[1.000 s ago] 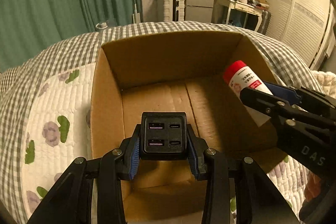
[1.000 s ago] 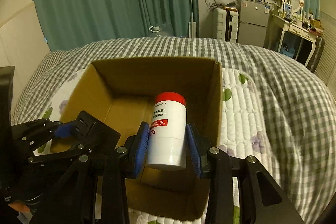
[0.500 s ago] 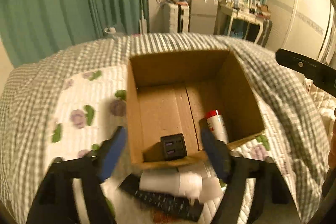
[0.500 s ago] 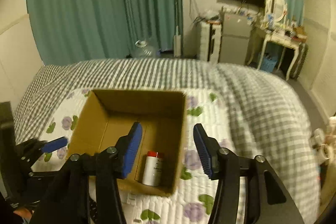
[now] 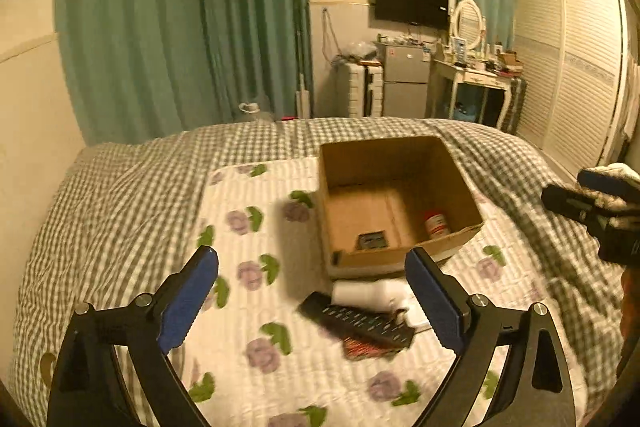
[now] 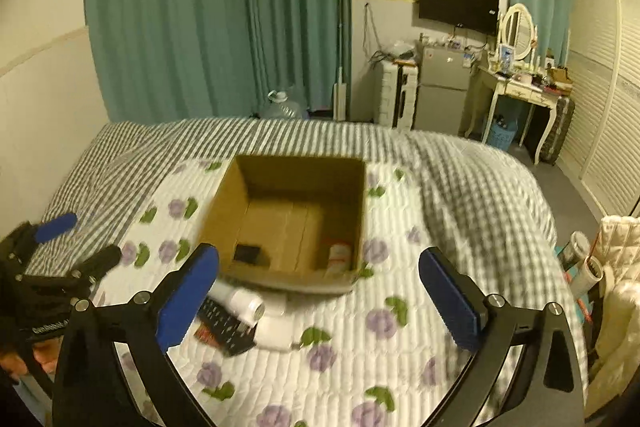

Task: Organize rigid objects
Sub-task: 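Lower the power bank and pill bottle into the box and open both tools, then grasp the black remote with the left tool while the right tool grasps the white plug adapter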

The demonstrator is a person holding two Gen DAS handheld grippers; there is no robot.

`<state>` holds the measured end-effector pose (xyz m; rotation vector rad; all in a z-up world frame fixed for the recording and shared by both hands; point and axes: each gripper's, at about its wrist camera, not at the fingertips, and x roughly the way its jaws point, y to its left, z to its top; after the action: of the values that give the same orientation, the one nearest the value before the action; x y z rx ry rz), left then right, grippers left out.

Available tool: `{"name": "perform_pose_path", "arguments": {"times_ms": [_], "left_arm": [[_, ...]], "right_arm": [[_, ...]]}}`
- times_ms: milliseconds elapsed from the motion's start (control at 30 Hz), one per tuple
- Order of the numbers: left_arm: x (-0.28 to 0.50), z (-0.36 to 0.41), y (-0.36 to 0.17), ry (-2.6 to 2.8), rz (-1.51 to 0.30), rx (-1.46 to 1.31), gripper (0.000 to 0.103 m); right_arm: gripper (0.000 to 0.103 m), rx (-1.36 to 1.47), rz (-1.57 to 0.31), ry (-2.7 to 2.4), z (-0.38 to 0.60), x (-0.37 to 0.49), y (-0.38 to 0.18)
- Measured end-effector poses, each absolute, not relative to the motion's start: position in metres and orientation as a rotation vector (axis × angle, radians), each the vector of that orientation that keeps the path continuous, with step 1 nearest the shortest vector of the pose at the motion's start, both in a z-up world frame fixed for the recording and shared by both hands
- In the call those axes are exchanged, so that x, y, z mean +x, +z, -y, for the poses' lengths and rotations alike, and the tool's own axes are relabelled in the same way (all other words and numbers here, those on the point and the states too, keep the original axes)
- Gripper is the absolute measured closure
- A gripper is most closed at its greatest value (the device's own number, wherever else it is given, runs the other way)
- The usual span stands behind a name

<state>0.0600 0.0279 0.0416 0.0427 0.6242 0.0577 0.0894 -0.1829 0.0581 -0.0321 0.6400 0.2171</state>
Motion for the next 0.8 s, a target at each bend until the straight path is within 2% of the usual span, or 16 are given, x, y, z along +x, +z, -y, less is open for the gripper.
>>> {"name": "perform_pose_path", "arguments": {"times_ms": [300, 533, 700, 767, 800], "left_arm": [[0.065, -0.067, -0.052, 0.208, -0.683, -0.012, 0.006], [0.078, -0.085, -0.084, 0.257, -0.739, -0.038, 0.006], [0.084, -0.082, -0.096, 0.261, -0.766, -0.008, 0.006], [0.086, -0.081, -0.1, 0.266, -0.778, 0.002, 0.006], [0.086, -0.081, -0.102, 0.259, -0.785, -0.006, 0.006]], "right_arm": [[0.002, -0.057, -0.722, 0.325, 0.142, 0.099, -0.04], [0.002, -0.193, -0.823, 0.394, 0.091, 0.137, -0.115], [0.003, -0.251, -0.842, 0.403, 0.069, 0.16, -0.134], [0.008, -0.239, -0.847, 0.401, 0.067, 0.168, -0.137], [0.02, -0.236, -0.848, 0.398, 0.065, 0.171, -0.138]]}}
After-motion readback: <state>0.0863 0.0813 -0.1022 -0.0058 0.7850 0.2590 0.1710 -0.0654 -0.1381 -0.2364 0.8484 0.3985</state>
